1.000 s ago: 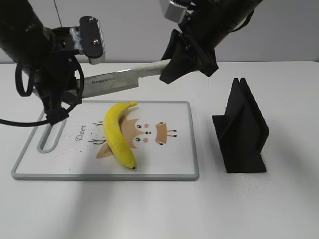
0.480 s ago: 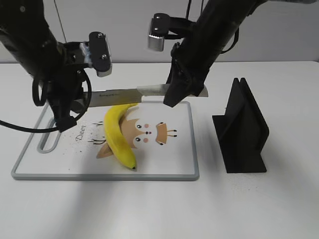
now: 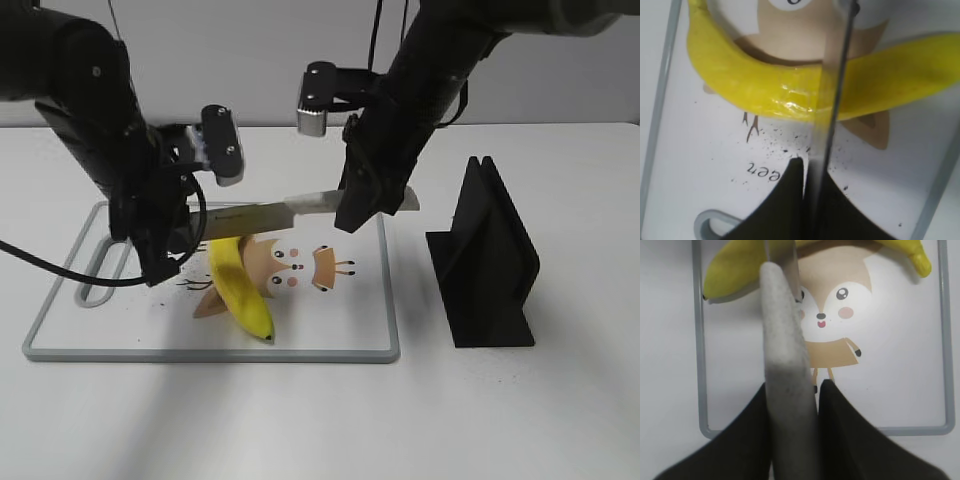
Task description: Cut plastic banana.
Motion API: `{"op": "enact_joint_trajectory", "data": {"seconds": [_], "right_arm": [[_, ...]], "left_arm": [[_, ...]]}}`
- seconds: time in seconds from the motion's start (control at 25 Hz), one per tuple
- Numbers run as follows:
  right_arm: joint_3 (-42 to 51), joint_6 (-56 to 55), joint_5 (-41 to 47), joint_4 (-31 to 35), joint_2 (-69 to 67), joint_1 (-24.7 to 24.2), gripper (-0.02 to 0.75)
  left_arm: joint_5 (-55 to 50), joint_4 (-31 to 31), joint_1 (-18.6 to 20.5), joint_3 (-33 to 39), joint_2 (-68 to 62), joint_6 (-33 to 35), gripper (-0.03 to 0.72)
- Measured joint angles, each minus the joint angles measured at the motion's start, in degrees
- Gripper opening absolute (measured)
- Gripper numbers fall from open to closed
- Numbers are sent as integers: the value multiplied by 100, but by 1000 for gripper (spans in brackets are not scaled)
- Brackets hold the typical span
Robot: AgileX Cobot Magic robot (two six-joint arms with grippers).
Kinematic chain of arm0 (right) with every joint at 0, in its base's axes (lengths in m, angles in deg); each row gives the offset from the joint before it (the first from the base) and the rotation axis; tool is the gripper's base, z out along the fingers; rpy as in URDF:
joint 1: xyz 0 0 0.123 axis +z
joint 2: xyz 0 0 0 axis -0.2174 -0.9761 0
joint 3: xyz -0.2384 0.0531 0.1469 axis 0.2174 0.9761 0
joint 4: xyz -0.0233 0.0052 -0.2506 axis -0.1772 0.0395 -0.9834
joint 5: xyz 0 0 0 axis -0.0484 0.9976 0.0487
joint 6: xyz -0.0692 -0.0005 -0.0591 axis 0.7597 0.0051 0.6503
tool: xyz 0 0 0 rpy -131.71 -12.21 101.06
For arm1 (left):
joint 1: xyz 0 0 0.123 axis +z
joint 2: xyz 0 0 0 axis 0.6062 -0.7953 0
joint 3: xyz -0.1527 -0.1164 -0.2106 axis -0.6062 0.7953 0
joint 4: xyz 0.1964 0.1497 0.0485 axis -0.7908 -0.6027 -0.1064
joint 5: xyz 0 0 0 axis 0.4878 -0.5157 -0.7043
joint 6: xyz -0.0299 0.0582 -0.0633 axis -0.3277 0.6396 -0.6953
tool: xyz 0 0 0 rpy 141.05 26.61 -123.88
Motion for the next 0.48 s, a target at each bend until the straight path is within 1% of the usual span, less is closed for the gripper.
{"op": "enact_joint_trajectory", "data": {"seconds": [0.28, 0.48], "right_arm": [[5, 3, -283, -169, -265, -5, 228], [-1, 7, -315, -170, -493, -5, 228]], "left_arm": [[394, 217, 23, 0, -471, 0, -18], [405, 303, 30, -44, -721, 17, -18]]}}
